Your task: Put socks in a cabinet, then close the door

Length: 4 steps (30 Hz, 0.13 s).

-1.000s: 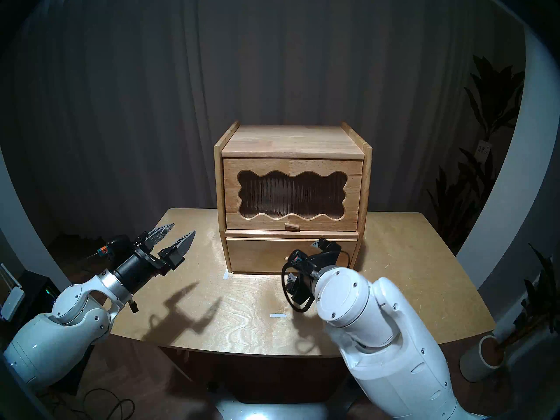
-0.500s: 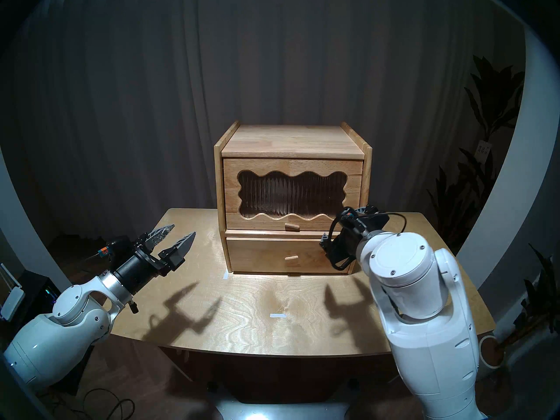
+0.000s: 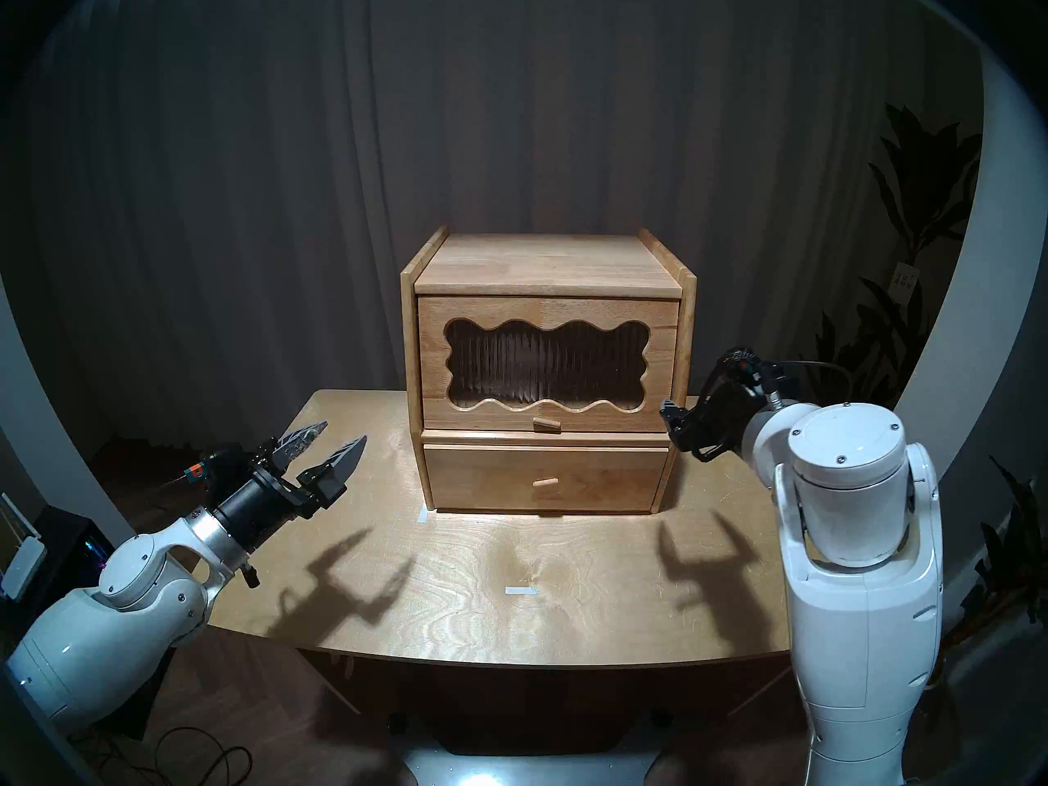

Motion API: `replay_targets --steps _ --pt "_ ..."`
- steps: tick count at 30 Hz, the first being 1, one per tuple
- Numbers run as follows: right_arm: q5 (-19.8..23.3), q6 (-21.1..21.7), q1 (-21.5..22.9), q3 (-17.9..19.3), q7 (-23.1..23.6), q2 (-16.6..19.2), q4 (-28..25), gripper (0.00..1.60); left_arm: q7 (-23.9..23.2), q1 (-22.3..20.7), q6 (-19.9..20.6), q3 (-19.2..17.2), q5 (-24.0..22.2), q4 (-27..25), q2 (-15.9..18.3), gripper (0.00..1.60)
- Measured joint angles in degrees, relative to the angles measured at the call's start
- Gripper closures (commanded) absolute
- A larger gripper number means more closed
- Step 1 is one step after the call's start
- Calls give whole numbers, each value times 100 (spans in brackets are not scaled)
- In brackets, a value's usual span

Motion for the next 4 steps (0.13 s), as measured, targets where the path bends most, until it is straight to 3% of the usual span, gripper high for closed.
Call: replay_targets --steps 4 --pt "298 -9 59 400 82 -124 -29 0 -1 -1 0 3 0 1 2 0"
